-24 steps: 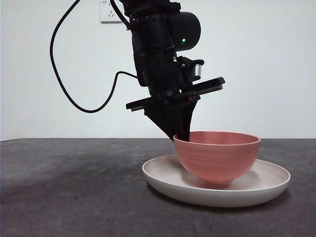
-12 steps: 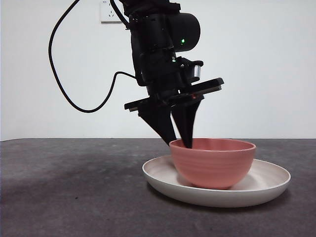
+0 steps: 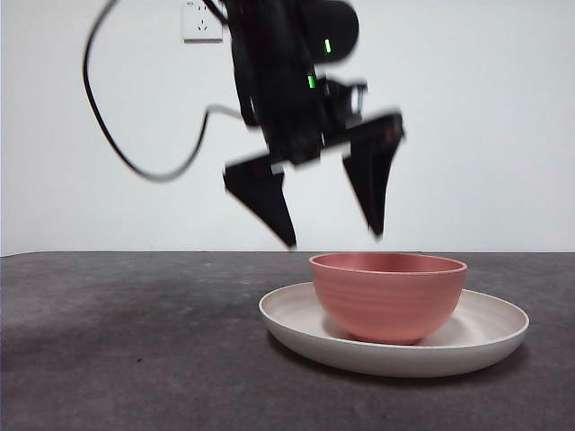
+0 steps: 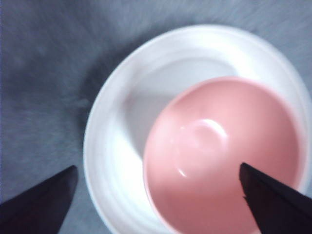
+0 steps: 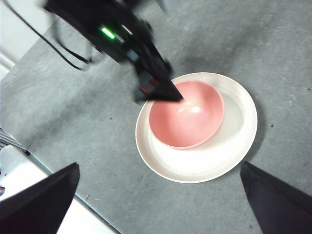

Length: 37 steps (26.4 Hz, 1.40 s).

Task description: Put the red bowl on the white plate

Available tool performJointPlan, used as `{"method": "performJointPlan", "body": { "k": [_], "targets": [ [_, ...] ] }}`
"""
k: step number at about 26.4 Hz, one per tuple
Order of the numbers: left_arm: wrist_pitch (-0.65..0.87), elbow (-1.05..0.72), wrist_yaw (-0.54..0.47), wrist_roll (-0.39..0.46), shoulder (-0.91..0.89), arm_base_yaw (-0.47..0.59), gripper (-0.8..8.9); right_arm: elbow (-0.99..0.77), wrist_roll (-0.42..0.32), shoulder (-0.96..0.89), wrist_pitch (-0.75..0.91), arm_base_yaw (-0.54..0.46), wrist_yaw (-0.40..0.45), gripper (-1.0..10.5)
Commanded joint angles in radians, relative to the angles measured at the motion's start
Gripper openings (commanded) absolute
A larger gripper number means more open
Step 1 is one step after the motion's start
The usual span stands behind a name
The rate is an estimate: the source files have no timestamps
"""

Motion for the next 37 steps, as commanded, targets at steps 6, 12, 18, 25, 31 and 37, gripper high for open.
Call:
{"method": "performJointPlan", "body": {
  "k": [6, 12, 18, 25, 31, 37],
  "targets": [
    [-0.151, 0.025, 0.008, 0.098, -0.282, -0.019, 5.63, 0.019, -0.003, 0.004, 0.01, 0.003, -0.002, 5.5],
    [-0.236, -0.039, 0.008, 0.146, -0.542, -0.022, 5.63, 0.019, -0.003, 0.004, 0.01, 0.003, -0.002, 5.5],
    [-0.064, -0.393, 0.06, 0.083, -0.869, -0.022, 5.63, 0.019, 0.041, 0.004, 0.01, 0.003, -0.004, 5.5],
    [0.089, -0.716, 0.151, -0.038, -1.12, -0.022, 5.63, 0.019, 0.041, 0.004, 0.01, 0.003, -0.005, 5.5],
    [0.048, -0.822, 0.151, -0.099, -1.256, -0.022, 5.63, 0.019, 0.041, 0.005, 0.009, 0.003, -0.005, 5.5],
    [0.014, -0.822, 0.149, -0.106, -1.369, -0.022, 5.63, 0.019, 0.074, 0.019, 0.001, 0.003, -0.006, 5.5]
  ]
}}
